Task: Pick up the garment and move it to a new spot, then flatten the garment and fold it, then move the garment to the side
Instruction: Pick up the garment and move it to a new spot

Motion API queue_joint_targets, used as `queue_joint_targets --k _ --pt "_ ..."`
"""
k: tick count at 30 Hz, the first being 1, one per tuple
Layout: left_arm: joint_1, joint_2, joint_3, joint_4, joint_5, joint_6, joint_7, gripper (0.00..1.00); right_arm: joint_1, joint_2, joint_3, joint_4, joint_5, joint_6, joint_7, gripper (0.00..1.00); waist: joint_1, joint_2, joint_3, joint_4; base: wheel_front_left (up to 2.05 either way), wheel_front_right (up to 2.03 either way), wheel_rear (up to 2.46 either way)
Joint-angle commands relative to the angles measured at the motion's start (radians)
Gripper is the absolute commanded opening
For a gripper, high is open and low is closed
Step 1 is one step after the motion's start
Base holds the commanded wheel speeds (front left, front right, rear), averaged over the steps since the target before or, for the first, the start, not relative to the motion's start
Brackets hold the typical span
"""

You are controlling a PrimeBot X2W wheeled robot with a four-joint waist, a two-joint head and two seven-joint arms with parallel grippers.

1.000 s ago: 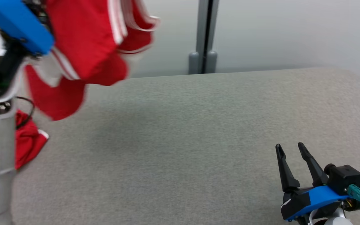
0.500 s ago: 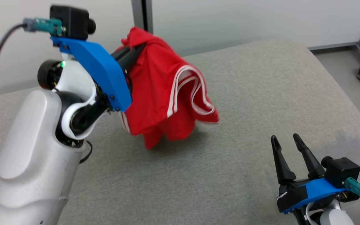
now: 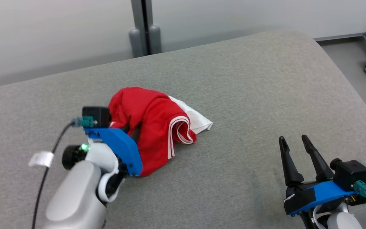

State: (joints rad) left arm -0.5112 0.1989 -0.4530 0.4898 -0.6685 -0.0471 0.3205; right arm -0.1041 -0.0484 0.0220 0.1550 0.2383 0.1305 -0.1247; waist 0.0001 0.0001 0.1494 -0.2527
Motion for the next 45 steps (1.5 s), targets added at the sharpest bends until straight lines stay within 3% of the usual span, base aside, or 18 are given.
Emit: queue_joint_targets --k 1,10,19,25,32,45 --pt "0.018 -0.02 0.002 0.03 0.002 -0.001 -0.048 1.0 -0.009 -0.003 -0.003 -0.001 -0.004 0.0 0.0 1.0 -0.0001 -0.0001 -0.001 0.018 0.0 0.0 0.0" --pt "0.057 -0.088 0.036 0.073 0.012 0.011 -0.326 1.0 0.021 -0.004 -0.008 -0.007 -0.012 0.0 0.017 1.0 -0.0001 -0.0001 -0.045 0.121 0.0 0.0 0.0" --pt "0.205 -0.057 0.112 -0.072 0.033 0.047 -0.561 1.0 0.056 -0.004 -0.035 -0.012 -0.005 0.0 0.027 1.0 -0.0001 -0.0001 -0.098 0.206 0.0 0.0 0.0" --pt "0.321 -0.042 0.176 -0.18 0.063 0.046 -0.585 1.0 0.071 -0.003 -0.048 -0.016 -0.014 0.0 0.033 1.0 -0.0001 -0.0001 -0.112 0.249 0.0 0.0 0.0" --pt "0.462 -0.017 0.253 -0.293 0.212 0.066 -0.587 1.0 0.092 -0.004 -0.054 -0.023 -0.05 0.0 0.046 1.0 -0.0001 -0.0001 -0.131 0.292 0.0 0.0 0.0" --pt "0.57 0.047 0.252 -0.325 0.289 0.097 -0.549 1.0 0.132 -0.004 -0.083 -0.024 -0.074 0.0 0.062 1.0 -0.0001 -0.0001 -0.163 0.311 0.0 0.0 0.0"
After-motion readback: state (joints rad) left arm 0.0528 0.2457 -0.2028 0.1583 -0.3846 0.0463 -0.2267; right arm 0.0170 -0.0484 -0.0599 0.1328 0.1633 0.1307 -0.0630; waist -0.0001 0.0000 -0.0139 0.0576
